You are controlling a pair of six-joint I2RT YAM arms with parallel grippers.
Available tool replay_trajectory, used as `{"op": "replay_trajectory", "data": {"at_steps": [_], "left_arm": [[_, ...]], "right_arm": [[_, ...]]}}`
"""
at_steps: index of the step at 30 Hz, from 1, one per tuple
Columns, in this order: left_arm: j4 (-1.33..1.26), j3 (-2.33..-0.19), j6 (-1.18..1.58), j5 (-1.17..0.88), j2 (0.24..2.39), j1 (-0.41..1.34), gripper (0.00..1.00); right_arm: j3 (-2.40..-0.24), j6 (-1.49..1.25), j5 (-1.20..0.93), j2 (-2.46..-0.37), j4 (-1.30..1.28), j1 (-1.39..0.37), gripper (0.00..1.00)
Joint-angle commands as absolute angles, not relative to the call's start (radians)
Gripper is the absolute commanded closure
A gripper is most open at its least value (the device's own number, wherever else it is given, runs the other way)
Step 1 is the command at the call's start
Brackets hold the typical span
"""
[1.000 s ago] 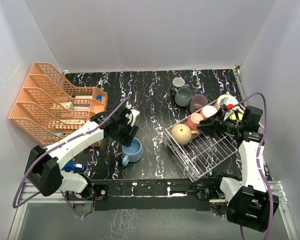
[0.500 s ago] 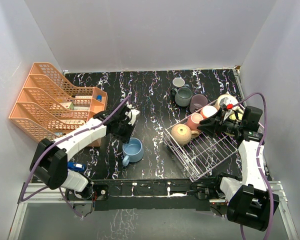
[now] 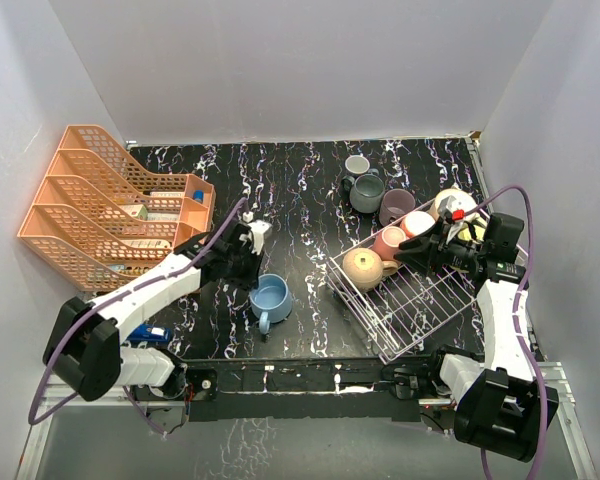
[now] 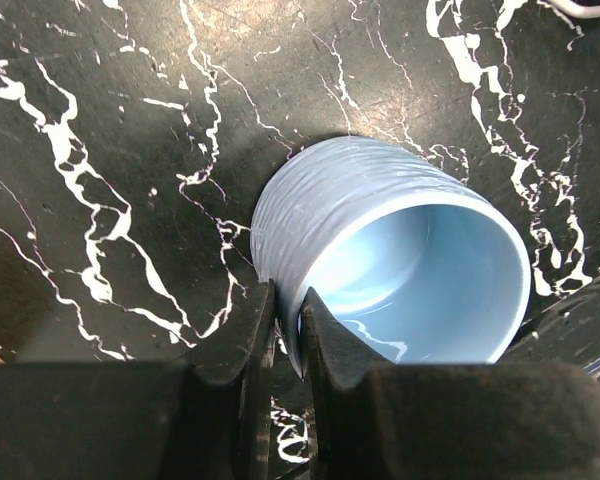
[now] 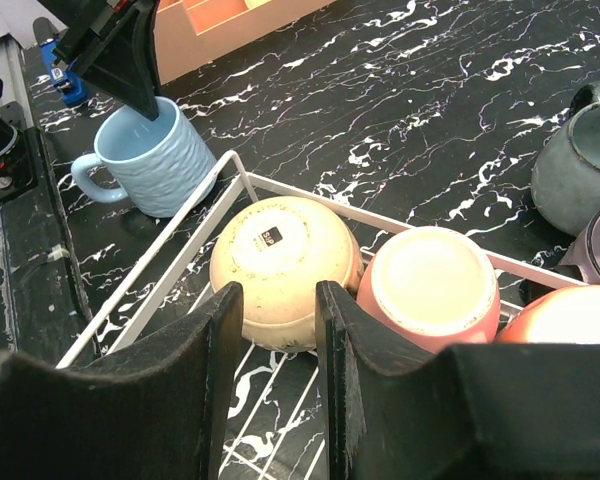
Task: Load the cups into the dish rack
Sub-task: Pick up the cup at the center of the board, then place the cup at the center of the board.
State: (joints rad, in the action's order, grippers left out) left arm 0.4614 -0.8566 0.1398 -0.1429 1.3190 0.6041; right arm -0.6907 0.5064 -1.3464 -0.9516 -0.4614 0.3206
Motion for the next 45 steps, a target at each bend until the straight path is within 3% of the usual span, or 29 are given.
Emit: {"op": "replay_trajectory", "data": {"at_steps": [1,7,14,17,23,31,45], "left_arm": [[0.384,-0.804,0.255,-0.190,1.170,0.605,1.00],[0.259,-0.703,0.413,-0.243,0.930,0.601,1.00],[0.104,-0.592,0.627,-0.288,0.687,0.598,1.00],[0.003,-0.560,0.716,-0.299,0.612,0.599,1.00],[-0.339,-0.482,0.918,-0.307,0.546,0.598,1.00],[-0.738,-0.460,1.136,-0.247,0.664,0.600,1.00],[-0.781,-0.433,1.246,-0.088,0.772,0.603,1.00]], "right_arm": [[-0.704,0.573,-1.385,-0.938,-0.492,0.322,0.63],[-0.746,0.720,-1.421,-0.923,-0.644,0.318,0.63],[-1.009,1.061,-1.432,-1.091,-1.170,0.251,0.63],[-1.105,0.992,-1.435,-1.143,-1.218,0.210,0.62],[-1.187,0.534,-1.408,-1.129,-0.982,0.119,0.61],[-1.122,-0.167,-1.412,-1.071,-0.508,0.021,0.55],[-0.949,-0.494,-1.462,-1.072,-0.249,-0.087,0.50]]}}
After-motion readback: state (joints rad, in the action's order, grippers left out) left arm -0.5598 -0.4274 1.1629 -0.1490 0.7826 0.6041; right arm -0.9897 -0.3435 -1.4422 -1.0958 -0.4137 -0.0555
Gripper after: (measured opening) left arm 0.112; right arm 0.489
